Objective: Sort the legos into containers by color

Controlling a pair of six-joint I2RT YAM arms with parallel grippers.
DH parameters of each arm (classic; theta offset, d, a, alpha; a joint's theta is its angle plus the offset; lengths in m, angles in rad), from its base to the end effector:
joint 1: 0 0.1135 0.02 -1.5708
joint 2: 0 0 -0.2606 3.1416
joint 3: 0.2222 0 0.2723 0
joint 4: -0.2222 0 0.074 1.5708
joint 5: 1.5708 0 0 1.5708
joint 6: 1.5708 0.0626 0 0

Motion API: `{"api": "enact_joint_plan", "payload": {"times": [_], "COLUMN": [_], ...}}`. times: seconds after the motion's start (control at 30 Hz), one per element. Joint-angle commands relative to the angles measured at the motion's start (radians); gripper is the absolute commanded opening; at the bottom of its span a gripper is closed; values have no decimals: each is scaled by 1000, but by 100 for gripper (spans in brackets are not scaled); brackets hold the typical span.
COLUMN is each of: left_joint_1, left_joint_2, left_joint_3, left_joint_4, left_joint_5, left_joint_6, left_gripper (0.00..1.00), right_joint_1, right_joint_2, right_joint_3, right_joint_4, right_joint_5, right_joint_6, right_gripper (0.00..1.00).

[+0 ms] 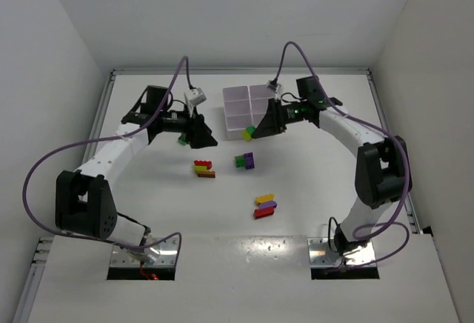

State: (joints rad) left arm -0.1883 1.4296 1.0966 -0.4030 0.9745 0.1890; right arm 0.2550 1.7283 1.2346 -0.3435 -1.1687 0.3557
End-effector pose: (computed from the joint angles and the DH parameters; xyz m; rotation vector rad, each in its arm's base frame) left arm 0.3192 -0.1136 0.2681 0.8718 1.9552 -1.1039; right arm 0.3620 0.1539 0.2247 -0.4601 2.2876 1.6878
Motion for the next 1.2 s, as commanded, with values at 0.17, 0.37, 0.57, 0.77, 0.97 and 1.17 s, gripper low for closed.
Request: {"api": "enact_joint_plan", "payload": {"times": [0.17, 0.37, 0.57, 0.77, 0.97, 1.17], "left_joint_1": [-160, -292, -387, -421, -430, -439], "left_joint_2": [-83, -173, -173, -133, -124, -124], "left_joint_3": [-7, -46, -46, -37, -37, -55], "left_joint_4": [-16, 121, 171, 200, 231, 250], "left_joint_5": [-23, -296, -511, -652, -774, -783], "left_joint_6": [40, 4, -16, -25, -34, -34], "left_gripper": [70, 71, 70, 66, 64, 51], "right_joint_1": [90, 110, 119, 128, 128, 128], "right_joint_2": [62, 82, 82, 73, 63, 63], "right_joint_3": [118, 109, 109, 109, 98, 88], "right_joint_4": [179, 190, 190, 190, 190, 190], "right_joint_5": [-109, -88, -78, -78, -88, -88], "right_joint_6": [138, 170, 180, 180, 180, 180], "right_gripper": [0, 0, 0, 0, 0, 0]}}
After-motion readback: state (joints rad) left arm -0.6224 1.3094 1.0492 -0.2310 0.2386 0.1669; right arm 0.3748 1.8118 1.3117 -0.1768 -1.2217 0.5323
